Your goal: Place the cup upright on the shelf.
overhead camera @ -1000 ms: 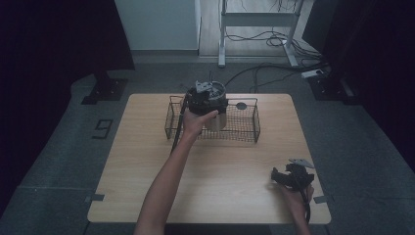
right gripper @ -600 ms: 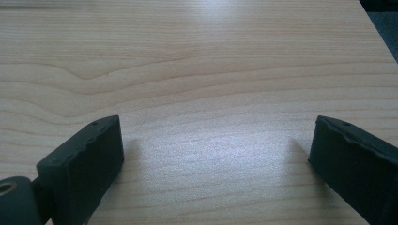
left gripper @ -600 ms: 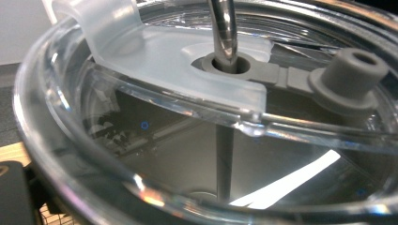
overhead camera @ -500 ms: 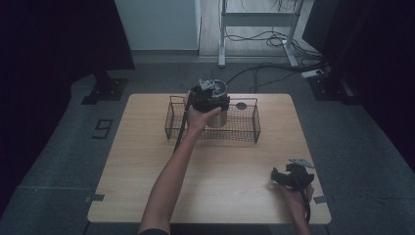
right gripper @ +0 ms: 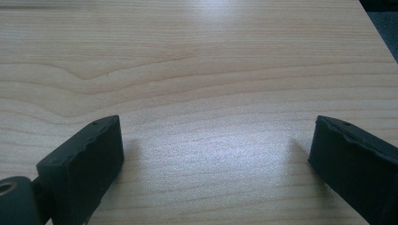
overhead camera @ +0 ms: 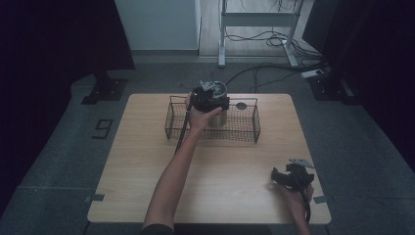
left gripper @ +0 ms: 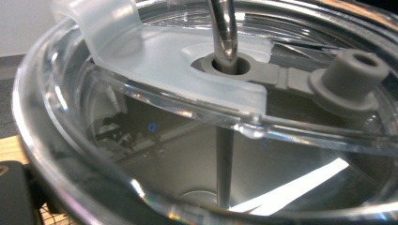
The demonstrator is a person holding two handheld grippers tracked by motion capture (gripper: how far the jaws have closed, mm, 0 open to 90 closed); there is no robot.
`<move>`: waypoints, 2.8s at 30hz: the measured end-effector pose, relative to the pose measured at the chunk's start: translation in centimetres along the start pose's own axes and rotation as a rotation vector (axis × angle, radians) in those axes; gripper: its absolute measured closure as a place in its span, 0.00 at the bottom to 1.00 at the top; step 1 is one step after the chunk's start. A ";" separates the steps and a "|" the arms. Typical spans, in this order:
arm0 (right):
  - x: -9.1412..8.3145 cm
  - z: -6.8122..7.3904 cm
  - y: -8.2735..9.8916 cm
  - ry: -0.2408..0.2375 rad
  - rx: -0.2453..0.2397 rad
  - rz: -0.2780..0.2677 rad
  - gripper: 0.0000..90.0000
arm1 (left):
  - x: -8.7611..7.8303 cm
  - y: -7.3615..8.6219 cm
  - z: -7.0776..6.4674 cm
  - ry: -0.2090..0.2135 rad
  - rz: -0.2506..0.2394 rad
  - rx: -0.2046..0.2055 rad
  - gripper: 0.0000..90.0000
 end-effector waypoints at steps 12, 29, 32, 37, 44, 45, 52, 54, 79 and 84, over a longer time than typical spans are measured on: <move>0.0 0.0 0.0 0.000 0.000 0.000 0.03 | 1.8 0.9 -0.8 -0.008 0.023 0.012 0.04; 0.0 0.0 0.0 0.001 0.001 0.000 0.04 | 4.4 3.2 -0.1 -0.028 0.079 0.000 0.04; 0.0 0.0 0.0 0.000 0.001 0.000 0.04 | 4.6 3.4 0.0 -0.023 0.080 -0.003 0.04; 0.0 0.0 0.0 0.000 0.001 0.000 0.04 | 4.5 3.6 0.0 -0.019 0.075 0.002 0.04; 0.0 0.0 0.0 0.001 0.000 0.000 0.04 | 4.4 4.2 -0.5 -0.035 0.063 0.041 0.04; 0.0 0.0 0.0 0.001 0.000 0.001 0.04 | 4.3 4.3 -0.6 -0.038 0.062 0.047 0.04; 0.0 0.0 0.0 0.001 0.001 0.001 0.04 | 4.3 4.5 -0.5 -0.034 0.055 0.046 0.04; 0.0 0.0 0.0 0.001 0.001 0.001 0.04 | 4.2 4.5 -0.5 -0.027 0.055 0.046 0.04; 0.0 0.0 0.0 0.001 0.000 0.001 0.04 | 0.5 4.6 -0.6 -0.013 -0.001 0.027 0.04; 0.0 0.0 0.0 0.001 0.000 0.001 0.03 | -1.0 5.0 -0.8 0.001 -0.022 0.043 0.05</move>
Point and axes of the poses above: each handheld gripper's, and its own axes: x roughly forward along the jaws, y roughly out of its underside, z roughly to its left, the point moved 2 cm from there along x, roughly forward along the jaws, and after that the axes turned 14 degrees about z, right-handed, at the moved point
